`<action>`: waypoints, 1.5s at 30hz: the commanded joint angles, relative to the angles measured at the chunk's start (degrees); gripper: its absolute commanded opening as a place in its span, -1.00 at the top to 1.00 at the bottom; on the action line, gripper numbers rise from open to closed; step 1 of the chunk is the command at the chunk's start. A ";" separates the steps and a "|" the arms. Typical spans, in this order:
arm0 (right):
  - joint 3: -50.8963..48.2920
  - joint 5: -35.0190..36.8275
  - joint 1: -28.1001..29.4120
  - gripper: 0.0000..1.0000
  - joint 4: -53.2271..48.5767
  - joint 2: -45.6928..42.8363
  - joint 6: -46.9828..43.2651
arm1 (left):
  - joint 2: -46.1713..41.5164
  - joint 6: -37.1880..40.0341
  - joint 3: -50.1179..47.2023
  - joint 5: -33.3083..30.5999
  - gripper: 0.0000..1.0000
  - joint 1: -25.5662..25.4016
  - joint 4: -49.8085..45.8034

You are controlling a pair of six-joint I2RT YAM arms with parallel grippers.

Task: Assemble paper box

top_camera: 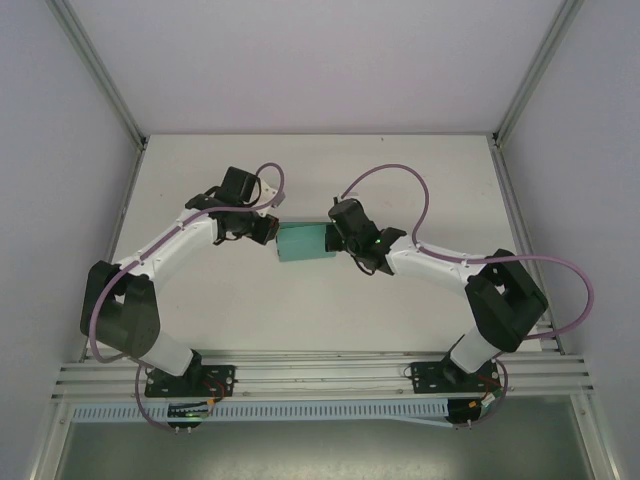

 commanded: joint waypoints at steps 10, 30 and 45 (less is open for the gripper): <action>-2.54 3.42 2.38 1.00 -11.90 3.33 7.43 | 1.68 -19.02 -3.84 -18.35 0.95 -6.78 -2.30; -7.91 0.71 2.96 1.00 -3.01 -0.72 2.53 | -0.68 -21.60 -22.35 -15.98 1.00 -8.70 8.85; -8.04 -0.82 2.27 0.97 -1.70 -2.37 1.75 | -2.45 -27.88 -27.77 -15.08 1.00 -10.62 6.08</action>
